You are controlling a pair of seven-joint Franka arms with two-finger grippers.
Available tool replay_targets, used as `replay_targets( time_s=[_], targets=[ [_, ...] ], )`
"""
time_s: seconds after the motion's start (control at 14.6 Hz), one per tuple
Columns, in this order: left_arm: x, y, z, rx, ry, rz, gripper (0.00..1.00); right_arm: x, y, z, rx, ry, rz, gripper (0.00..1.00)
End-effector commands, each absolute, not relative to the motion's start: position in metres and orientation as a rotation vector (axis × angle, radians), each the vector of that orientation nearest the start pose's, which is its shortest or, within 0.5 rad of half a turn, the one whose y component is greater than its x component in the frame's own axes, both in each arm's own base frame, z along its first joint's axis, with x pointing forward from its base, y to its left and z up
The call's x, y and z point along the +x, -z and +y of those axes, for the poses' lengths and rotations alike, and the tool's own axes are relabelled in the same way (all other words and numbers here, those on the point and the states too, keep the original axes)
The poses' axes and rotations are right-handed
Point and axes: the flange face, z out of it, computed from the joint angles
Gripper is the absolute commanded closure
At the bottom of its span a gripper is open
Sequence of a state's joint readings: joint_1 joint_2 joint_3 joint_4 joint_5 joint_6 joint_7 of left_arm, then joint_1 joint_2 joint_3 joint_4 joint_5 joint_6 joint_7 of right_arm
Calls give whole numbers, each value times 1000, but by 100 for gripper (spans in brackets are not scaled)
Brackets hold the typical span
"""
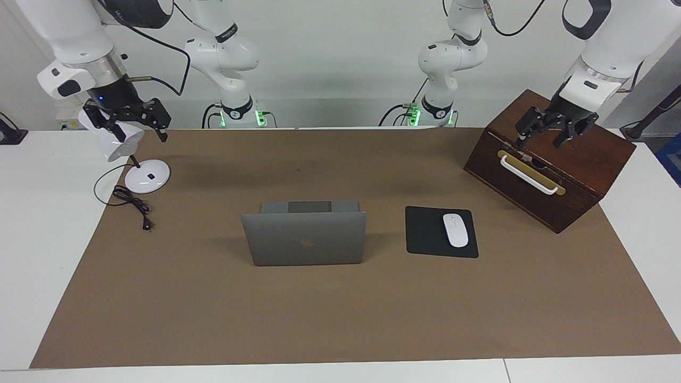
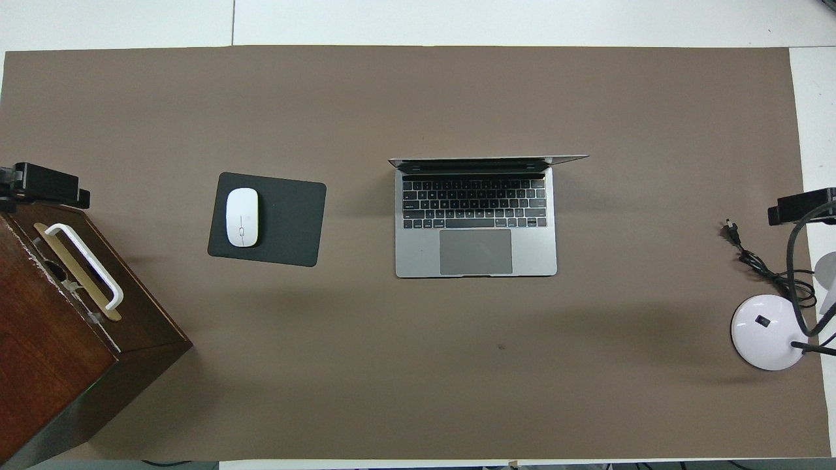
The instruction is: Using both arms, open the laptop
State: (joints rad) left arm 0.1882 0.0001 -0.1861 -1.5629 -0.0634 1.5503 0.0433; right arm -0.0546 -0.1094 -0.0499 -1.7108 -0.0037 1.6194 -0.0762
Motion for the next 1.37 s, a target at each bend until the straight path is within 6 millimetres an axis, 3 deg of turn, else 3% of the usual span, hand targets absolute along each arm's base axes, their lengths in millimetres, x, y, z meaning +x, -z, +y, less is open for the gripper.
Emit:
replay_targets(
  time_s=[0.0, 1.3],
  targets=[
    [548, -625, -6, -3175, -69, 82, 0, 514, -621, -60, -3141, 55, 55, 0],
    [547, -622, -2, -3124, -75, 59, 0, 515, -621, -59, -3142, 60, 52, 0]
  ],
)
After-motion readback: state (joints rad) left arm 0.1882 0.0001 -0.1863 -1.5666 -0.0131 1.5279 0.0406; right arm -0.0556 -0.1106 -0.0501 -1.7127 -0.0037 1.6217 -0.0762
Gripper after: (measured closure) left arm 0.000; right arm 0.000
